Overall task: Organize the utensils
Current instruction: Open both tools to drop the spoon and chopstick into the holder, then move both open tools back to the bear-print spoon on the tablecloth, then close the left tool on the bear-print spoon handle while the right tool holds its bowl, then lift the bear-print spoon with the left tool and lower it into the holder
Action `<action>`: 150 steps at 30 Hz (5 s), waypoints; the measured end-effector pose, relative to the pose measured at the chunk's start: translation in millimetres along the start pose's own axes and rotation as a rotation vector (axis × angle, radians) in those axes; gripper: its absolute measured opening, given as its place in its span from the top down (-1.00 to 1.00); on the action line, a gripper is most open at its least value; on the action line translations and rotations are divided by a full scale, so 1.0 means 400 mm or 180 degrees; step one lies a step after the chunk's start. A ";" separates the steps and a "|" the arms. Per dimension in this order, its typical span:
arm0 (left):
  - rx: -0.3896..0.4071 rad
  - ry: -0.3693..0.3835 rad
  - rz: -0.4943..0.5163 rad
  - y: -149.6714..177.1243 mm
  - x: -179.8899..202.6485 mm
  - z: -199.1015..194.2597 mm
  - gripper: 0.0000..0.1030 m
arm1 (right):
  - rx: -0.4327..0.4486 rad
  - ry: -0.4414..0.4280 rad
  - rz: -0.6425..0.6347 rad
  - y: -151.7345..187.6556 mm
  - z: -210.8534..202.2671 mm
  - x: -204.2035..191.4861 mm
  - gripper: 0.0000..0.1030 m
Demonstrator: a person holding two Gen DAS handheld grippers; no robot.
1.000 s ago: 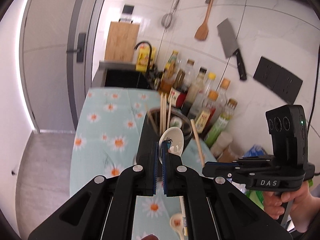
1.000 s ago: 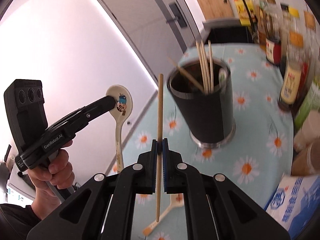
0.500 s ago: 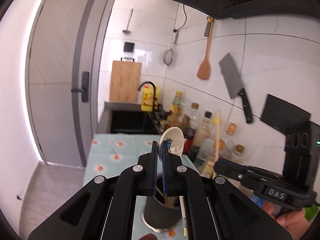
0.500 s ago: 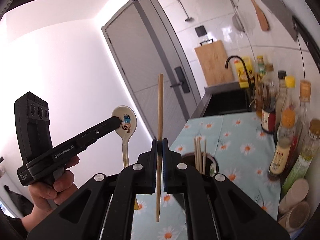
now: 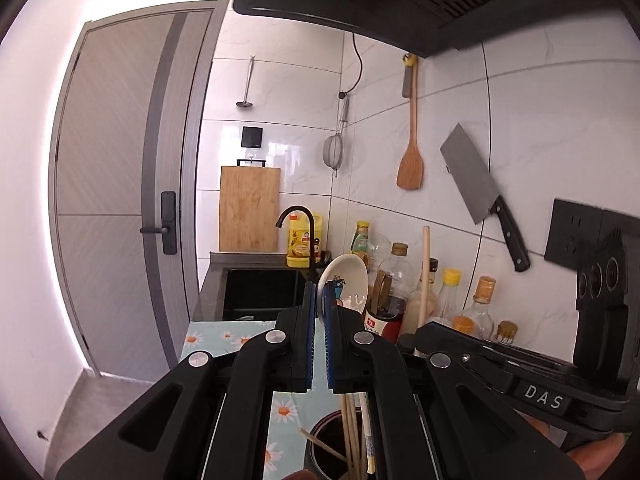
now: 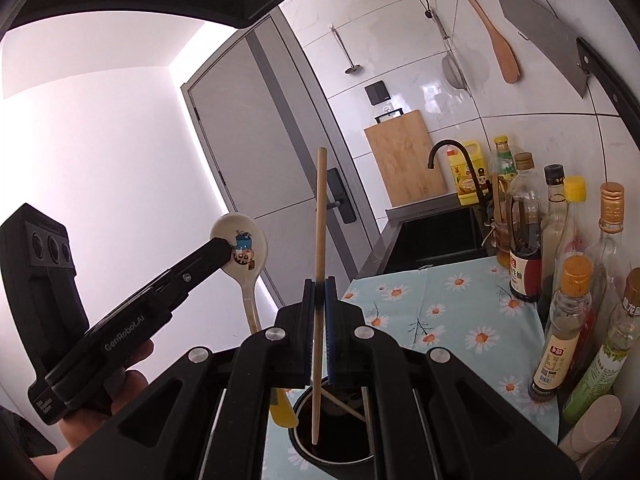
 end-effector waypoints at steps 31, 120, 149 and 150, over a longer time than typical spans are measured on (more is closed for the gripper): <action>-0.0549 0.0394 -0.0121 0.134 -0.012 -0.079 0.24 | -0.0674 -0.0030 0.0293 0.167 -0.074 0.052 0.56; -0.2864 0.1648 -0.1293 0.719 0.151 -0.247 0.78 | -0.2534 -0.0194 0.0195 0.651 -0.007 0.057 0.88; -0.1838 0.1223 -0.0182 0.422 0.128 -0.223 0.85 | -0.1258 -0.0069 -0.0855 0.294 -0.111 -0.094 0.89; -0.1802 0.1223 -0.0146 0.408 0.127 -0.215 0.86 | -0.1224 -0.0063 -0.0867 0.283 -0.112 -0.096 0.89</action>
Point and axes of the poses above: each gripper's, at about its wrist camera, not at the fingertips, and z roughly the way its jaws point, x to its right, y to its underside, the point moved 3 cm from there along z, roughly the way its jaws point, and after that the axes turned 6 degrees about z, right-handed, at the moved point
